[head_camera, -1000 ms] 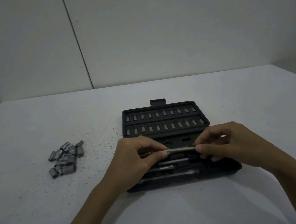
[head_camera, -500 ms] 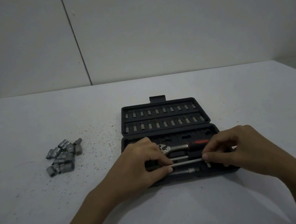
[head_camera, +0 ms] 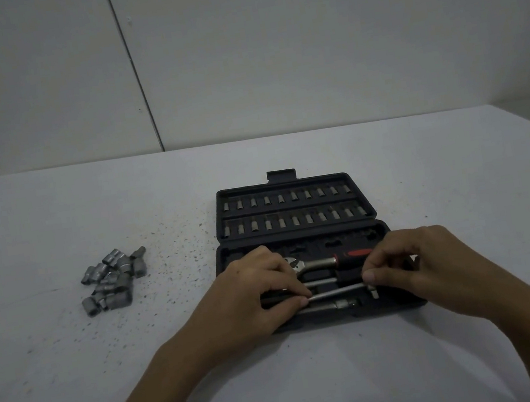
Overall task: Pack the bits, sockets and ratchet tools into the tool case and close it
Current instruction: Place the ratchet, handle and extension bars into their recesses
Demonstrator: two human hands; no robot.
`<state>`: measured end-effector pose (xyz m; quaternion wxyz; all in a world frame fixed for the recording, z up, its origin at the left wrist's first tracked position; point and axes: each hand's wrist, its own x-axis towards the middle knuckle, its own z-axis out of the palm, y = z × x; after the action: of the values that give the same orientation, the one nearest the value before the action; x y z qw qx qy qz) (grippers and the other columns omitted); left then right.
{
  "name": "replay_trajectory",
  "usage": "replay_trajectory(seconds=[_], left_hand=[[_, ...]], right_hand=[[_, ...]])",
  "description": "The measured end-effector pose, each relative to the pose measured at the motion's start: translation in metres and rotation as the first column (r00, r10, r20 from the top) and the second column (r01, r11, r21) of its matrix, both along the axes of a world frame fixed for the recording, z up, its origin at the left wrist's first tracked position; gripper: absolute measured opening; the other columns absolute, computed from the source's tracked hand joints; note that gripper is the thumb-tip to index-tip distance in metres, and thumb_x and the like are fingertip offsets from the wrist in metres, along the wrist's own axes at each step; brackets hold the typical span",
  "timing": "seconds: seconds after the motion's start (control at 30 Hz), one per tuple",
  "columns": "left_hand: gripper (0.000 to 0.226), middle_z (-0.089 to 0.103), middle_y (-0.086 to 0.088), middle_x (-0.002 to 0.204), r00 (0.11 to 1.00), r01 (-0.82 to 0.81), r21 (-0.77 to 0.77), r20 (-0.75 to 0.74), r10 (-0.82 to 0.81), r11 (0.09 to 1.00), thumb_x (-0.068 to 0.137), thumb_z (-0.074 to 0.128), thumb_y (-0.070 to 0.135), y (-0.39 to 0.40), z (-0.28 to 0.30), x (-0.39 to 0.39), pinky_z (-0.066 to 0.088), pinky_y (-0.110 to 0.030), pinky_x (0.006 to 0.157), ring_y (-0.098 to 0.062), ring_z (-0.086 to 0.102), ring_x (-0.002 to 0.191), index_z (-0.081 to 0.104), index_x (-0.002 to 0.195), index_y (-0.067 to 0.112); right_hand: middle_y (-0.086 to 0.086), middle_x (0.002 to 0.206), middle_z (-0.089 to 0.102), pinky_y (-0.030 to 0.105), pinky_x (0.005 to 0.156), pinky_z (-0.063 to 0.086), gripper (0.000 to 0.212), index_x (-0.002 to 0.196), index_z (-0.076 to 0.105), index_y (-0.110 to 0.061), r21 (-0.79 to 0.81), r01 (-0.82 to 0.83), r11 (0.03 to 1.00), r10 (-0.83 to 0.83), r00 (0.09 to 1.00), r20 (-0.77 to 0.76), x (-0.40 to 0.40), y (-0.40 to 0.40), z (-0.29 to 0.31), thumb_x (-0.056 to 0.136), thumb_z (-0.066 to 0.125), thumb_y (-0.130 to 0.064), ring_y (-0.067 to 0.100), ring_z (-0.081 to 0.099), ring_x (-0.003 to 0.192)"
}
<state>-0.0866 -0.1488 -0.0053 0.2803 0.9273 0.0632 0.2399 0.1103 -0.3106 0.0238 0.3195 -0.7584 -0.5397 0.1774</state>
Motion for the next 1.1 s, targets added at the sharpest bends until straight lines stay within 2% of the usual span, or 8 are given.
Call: replay_trajectory(seconds=[0.2, 0.3, 0.4, 0.5, 0.6, 0.67, 0.87, 1.1], left_hand=[[0.023, 0.063, 0.015, 0.083, 1.0, 0.005, 0.015, -0.006, -0.004, 1.0, 0.081, 0.06, 0.039, -0.0001, -0.0012, 0.0002, 0.05, -0.028, 0.067, -0.001, 0.053, 0.085, 0.075, 0.088, 0.024], [0.023, 0.063, 0.015, 0.083, 1.0, 0.006, 0.019, -0.011, -0.006, 1.0, 0.082, 0.059, 0.039, 0.0003, -0.0015, 0.0006, 0.05, -0.027, 0.067, -0.001, 0.053, 0.085, 0.075, 0.089, 0.023], [0.023, 0.063, 0.015, 0.083, 1.0, 0.007, 0.022, -0.006, -0.007, 1.0, 0.082, 0.059, 0.039, 0.0004, -0.0018, 0.0006, 0.05, -0.027, 0.067, -0.001, 0.054, 0.084, 0.075, 0.089, 0.023], [0.023, 0.063, 0.015, 0.082, 1.0, 0.01, 0.023, 0.001, -0.01, 1.0, 0.082, 0.059, 0.038, 0.0004, -0.002, 0.0007, 0.049, -0.026, 0.066, -0.001, 0.053, 0.083, 0.075, 0.088, 0.023], [0.022, 0.063, 0.016, 0.082, 1.0, 0.014, 0.027, 0.003, -0.014, 1.0, 0.082, 0.06, 0.038, 0.0007, -0.0023, 0.0001, 0.048, -0.024, 0.067, 0.0, 0.053, 0.084, 0.075, 0.089, 0.024], [0.021, 0.063, 0.016, 0.083, 1.0, 0.012, 0.028, 0.006, -0.012, 1.0, 0.083, 0.06, 0.038, 0.0008, -0.0025, 0.0, 0.048, -0.023, 0.067, 0.0, 0.053, 0.085, 0.074, 0.089, 0.024], [0.019, 0.064, 0.016, 0.084, 1.0, 0.007, 0.039, 0.02, -0.008, 0.999, 0.083, 0.061, 0.037, 0.0005, -0.004, 0.0009, 0.05, -0.026, 0.068, -0.001, 0.053, 0.089, 0.074, 0.088, 0.024], [0.014, 0.064, 0.016, 0.086, 1.0, 0.017, 0.052, 0.024, -0.018, 0.999, 0.083, 0.063, 0.033, 0.0002, -0.0045, 0.0008, 0.05, -0.03, 0.073, -0.003, 0.055, 0.092, 0.073, 0.088, 0.025]], right_hand=[[-0.013, 0.072, 0.063, 0.027, 0.062, 0.046, 0.014, 0.068, 0.066, -0.037, -0.07, 0.013, 0.997, -0.005, 0.993, 0.122, 0.0009, 0.0027, -0.0026, 0.082, 0.068, -0.035, 0.007, 0.056, 0.069], [-0.008, 0.072, 0.066, 0.035, 0.066, 0.049, 0.013, 0.07, 0.068, -0.032, -0.063, 0.009, 0.998, -0.005, 0.997, 0.072, 0.0011, 0.0018, -0.0006, 0.082, 0.067, -0.036, 0.011, 0.059, 0.068], [-0.006, 0.072, 0.068, 0.037, 0.068, 0.05, 0.013, 0.069, 0.069, -0.032, -0.071, 0.001, 0.997, 0.002, 0.999, 0.047, 0.0019, 0.001, -0.0002, 0.082, 0.067, -0.036, 0.013, 0.06, 0.068], [-0.005, 0.071, 0.067, 0.034, 0.064, 0.049, 0.01, 0.07, 0.07, -0.033, -0.039, 0.004, 0.999, -0.002, 0.999, 0.054, 0.0018, 0.0014, -0.0017, 0.079, 0.069, -0.037, 0.013, 0.059, 0.064], [-0.007, 0.071, 0.067, 0.018, 0.054, 0.042, 0.008, 0.07, 0.071, -0.034, -0.001, -0.007, 1.0, 0.007, 0.999, 0.047, 0.0028, -0.0007, -0.0008, 0.078, 0.072, -0.034, 0.01, 0.057, 0.063], [-0.009, 0.071, 0.067, 0.013, 0.053, 0.039, 0.01, 0.069, 0.071, -0.035, 0.013, -0.02, 1.0, 0.019, 0.999, 0.044, 0.0043, -0.0033, 0.0004, 0.078, 0.073, -0.03, 0.01, 0.057, 0.063], [-0.015, 0.072, 0.066, 0.011, 0.052, 0.038, 0.009, 0.069, 0.071, -0.036, -0.016, -0.058, 0.998, 0.059, 0.996, 0.07, 0.0056, -0.0049, -0.0015, 0.076, 0.075, -0.032, 0.009, 0.056, 0.063], [-0.014, 0.071, 0.066, 0.012, 0.052, 0.038, 0.008, 0.071, 0.07, -0.034, 0.028, -0.073, 0.997, 0.071, 0.996, 0.058, 0.0045, -0.006, -0.0018, 0.077, 0.074, -0.03, 0.011, 0.056, 0.063]])
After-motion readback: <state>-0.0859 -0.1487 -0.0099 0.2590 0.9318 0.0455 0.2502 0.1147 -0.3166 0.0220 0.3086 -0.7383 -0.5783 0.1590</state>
